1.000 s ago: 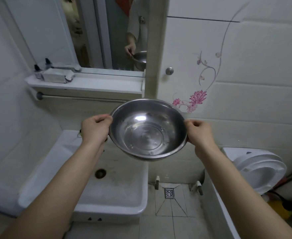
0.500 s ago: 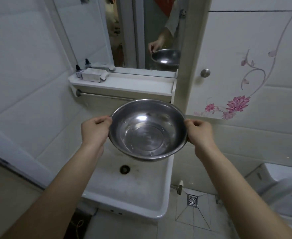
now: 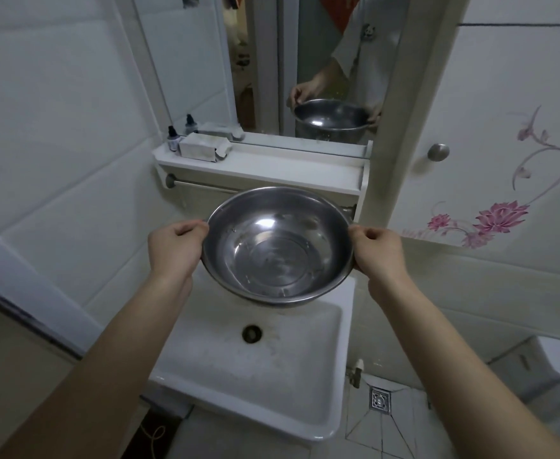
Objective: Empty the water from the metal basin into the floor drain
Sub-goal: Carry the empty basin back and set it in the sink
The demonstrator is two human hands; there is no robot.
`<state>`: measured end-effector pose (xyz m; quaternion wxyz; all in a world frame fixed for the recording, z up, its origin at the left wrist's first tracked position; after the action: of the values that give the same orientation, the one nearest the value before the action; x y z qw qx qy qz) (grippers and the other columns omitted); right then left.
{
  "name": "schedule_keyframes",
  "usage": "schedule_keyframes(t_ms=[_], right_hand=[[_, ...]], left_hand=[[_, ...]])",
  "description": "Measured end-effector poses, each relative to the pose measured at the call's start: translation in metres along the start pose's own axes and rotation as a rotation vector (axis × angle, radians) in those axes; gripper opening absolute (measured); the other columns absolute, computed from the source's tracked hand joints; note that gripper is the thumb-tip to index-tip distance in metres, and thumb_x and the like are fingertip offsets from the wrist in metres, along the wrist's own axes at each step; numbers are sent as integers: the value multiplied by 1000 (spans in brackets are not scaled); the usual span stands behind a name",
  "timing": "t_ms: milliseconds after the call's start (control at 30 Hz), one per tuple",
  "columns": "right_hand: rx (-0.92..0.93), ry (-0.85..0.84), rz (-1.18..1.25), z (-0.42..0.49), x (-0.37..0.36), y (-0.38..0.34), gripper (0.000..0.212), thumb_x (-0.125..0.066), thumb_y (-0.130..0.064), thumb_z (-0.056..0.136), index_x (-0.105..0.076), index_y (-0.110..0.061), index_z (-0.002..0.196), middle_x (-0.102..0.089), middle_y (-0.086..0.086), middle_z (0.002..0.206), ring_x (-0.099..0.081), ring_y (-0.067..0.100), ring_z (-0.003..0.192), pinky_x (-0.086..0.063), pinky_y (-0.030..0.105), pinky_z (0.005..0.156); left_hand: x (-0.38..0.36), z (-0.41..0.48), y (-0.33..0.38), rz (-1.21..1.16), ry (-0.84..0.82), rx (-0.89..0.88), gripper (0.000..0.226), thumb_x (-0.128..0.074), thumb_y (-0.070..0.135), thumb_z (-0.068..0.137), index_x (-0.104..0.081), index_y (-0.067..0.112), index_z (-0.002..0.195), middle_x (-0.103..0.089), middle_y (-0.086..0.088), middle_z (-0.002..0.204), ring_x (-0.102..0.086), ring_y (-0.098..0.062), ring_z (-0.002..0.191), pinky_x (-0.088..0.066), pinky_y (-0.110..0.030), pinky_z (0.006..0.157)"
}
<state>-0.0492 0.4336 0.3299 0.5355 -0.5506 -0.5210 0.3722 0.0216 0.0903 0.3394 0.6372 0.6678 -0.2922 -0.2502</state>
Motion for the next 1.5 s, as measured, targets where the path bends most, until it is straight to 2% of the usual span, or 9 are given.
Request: schedule_keyframes(t_ms=[133, 400, 533, 767, 933, 1067, 1200, 1367, 1500], right_hand=[[-16, 53, 7, -5, -25, 6, 29, -59, -15, 99, -71, 10, 89, -59, 15, 71, -54, 24, 67, -58, 36, 64], [-68, 123, -5, -20, -90, 22, 27, -57, -12, 97, -74, -1, 78, -59, -1, 51, -53, 19, 53, -55, 30, 57], [-64, 142, -22, -27, -120, 28, 29, -56, -13, 96, -72, 6, 83, -58, 8, 57, -52, 20, 53, -56, 32, 59], [-96, 160, -48, -34, -140, 39, 32, -57, -19, 96, -75, -9, 72, -65, 3, 55, -60, 21, 57, -61, 35, 62], [-121, 157, -71, -30, -143, 46, 31, -55, -18, 98, -76, -8, 76, -66, 5, 59, -62, 23, 60, -63, 39, 67], [-125, 169, -79, -22, -144, 56, 32, -55, -17, 96, -70, 9, 83, -61, 18, 67, -57, 27, 63, -63, 45, 67], [-178, 139, -79, -13, -152, 73, 31, -56, -17, 98, -74, 2, 82, -67, 20, 68, -63, 27, 66, -65, 45, 72], [-225, 73, -99, -5, -168, 91, 31, -53, -14, 98, -70, 11, 90, -66, 32, 82, -60, 28, 68, -64, 51, 77], [-250, 18, -141, -4, -180, 103, 32, -52, -13, 99, -67, 14, 92, -60, 29, 75, -58, 27, 66, -64, 44, 68]], left_hand=[[11, 29, -9, 18, -44, 17, 15, -71, 0, 85, -80, 10, 92, -77, -6, 87, -70, -22, 81, -61, -49, 88], [45, 93, -19, 31, -138, 57, 18, -73, 3, 84, -79, 20, 84, -78, 0, 88, -75, -25, 90, -62, -50, 93], [62, 115, -24, 37, -157, 66, 17, -72, 2, 86, -78, 18, 90, -76, -1, 89, -74, -27, 95, -60, -49, 97], [69, 136, -33, 56, -198, 75, 17, -70, 1, 87, -78, 11, 99, -76, -9, 95, -73, -32, 103, -58, -48, 99], [64, 143, -45, 63, -219, 98, 20, -70, 2, 87, -76, 21, 82, -75, 2, 83, -70, -22, 83, -59, -41, 89], [60, 145, -56, 91, -202, 115, 17, -69, 2, 87, -78, 16, 89, -75, 1, 81, -67, -19, 74, -59, -36, 78], [61, 147, -64, 143, -164, 118, 18, -68, 2, 88, -80, 6, 100, -76, -3, 86, -66, -17, 72, -57, -34, 76], [70, 147, -72, 154, -95, 112, 16, -68, 0, 88, -78, 11, 93, -72, 0, 77, -63, -10, 63, -55, -25, 65], [81, 149, -85, 203, -67, 115, 18, -69, 0, 88, -78, 13, 96, -73, 0, 78, -65, -11, 65, -59, -31, 73]])
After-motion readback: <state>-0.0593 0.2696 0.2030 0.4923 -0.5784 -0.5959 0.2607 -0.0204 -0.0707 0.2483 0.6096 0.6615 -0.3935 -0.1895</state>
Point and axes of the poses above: each hand's wrist, its own z-axis towards the middle knuckle, its own x-axis out of the back of the hand, y = z × x, the point moved 8 cm from there along z, towards the middle knuckle
